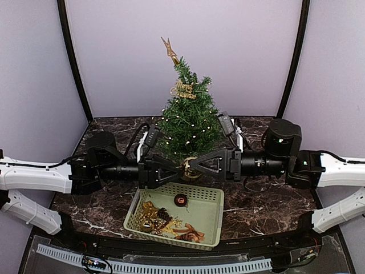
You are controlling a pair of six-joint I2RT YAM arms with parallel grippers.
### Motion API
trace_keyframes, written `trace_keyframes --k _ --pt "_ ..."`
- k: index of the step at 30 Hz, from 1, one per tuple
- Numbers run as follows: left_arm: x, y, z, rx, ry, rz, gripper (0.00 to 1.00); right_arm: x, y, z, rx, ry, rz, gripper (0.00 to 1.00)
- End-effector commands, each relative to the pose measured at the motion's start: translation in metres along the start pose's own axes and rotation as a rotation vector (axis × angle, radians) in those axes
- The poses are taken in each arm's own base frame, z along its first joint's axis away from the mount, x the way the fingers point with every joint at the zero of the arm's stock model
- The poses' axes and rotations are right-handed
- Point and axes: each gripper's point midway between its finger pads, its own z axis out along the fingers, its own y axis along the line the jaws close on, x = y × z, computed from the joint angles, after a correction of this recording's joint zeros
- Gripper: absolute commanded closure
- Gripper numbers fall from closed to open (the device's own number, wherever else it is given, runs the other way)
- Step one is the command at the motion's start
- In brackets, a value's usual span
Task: Decorate the small christmas tree
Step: Pass from the right arm to the left
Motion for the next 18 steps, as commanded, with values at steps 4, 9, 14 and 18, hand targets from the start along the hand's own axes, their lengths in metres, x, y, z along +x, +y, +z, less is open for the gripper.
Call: trace_keyframes --k 4,9,14,18 --pt "-0.0191 -0.0262 0.0031 0.103 -0.049 0.029 0.71 -0.0189 0.0241 0.001 -0.093 -0.038 -0.025 0.54" --pt "-0.0193 -0.0279 0.0004 0.114 -0.067 0.023 0.82 -0.0164 0.0223 0.0013 -0.09 -0.031 -0.025 0.54" --pt "-0.023 -0.0301 -0.0009 0.121 -0.085 0.024 0.89 -0.0136 0.0214 0.0026 -0.095 -0.023 -0.023 0.55" --pt "-0.0229 -0.0268 -0.0039 0.097 -0.095 0.016 0.99 -0.0094 0.0172 0.0024 -0.086 -0.016 -0.022 0.55"
